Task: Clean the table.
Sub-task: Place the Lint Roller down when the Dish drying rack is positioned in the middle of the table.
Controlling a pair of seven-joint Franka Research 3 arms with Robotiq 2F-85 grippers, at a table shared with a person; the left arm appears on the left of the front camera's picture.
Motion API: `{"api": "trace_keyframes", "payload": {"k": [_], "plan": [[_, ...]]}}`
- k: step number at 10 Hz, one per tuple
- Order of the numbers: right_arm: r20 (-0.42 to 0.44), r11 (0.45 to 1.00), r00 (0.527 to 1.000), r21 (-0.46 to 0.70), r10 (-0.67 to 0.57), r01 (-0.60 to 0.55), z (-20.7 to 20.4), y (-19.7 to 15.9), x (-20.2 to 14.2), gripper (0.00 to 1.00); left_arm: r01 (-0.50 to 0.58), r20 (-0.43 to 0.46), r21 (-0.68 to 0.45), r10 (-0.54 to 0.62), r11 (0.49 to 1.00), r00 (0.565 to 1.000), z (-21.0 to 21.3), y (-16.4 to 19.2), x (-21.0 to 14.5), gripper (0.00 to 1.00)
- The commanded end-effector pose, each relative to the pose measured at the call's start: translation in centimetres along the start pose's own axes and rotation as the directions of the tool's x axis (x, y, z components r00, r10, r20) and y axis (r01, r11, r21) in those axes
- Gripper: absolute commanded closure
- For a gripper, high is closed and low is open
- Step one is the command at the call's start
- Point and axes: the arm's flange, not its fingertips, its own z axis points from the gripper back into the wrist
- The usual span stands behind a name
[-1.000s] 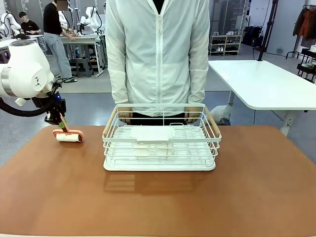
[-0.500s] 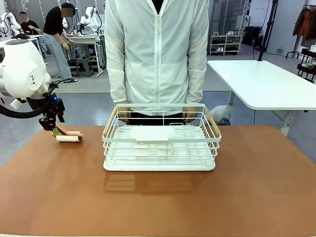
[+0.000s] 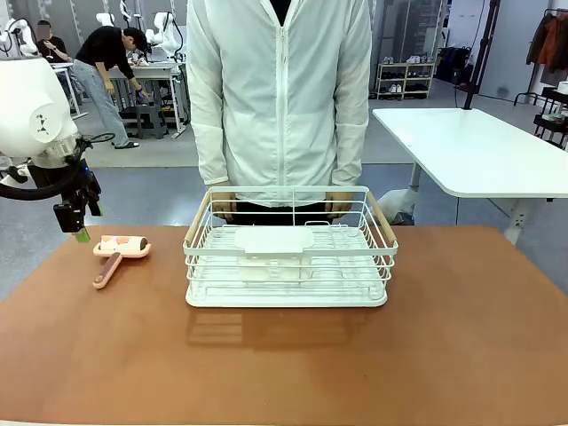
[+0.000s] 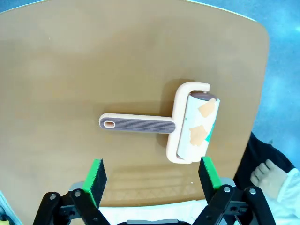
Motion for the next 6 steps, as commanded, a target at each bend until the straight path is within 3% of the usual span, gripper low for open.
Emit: {"api": "trace_keyframes", "payload": {"k": [1,3,4,6], "plan": [[0.004,1.0,1.0,0.018,0.018,-0.019,0.1,0.1,0.1,0.0,-0.061,-0.033,-0.006,0.06,0.998,0.998,2.4,-0.9,0.4,0.0],[0.004,1.0,1.0,0.018,0.018,-0.019,0.1,0.1,0.1,0.0,0.08,-0.01,-0.012,-0.08,0.997,0.997,3.3,-1.3,0.8,0.0],[0.004,1.0,1.0,0.018,0.018,-0.019,0.1,0.1,0.1,0.0,-0.024,-0.017,-0.018,0.023,1.0,1.0,2.1,-0.9,0.5,0.0],[0.004,1.0,1.0,0.018,0.018,-0.019,0.1,0.1,0.1,0.0,-0.024,-0.017,-0.018,0.023,1.0,1.0,2.1,-0.9,0.5,0.0]]}}
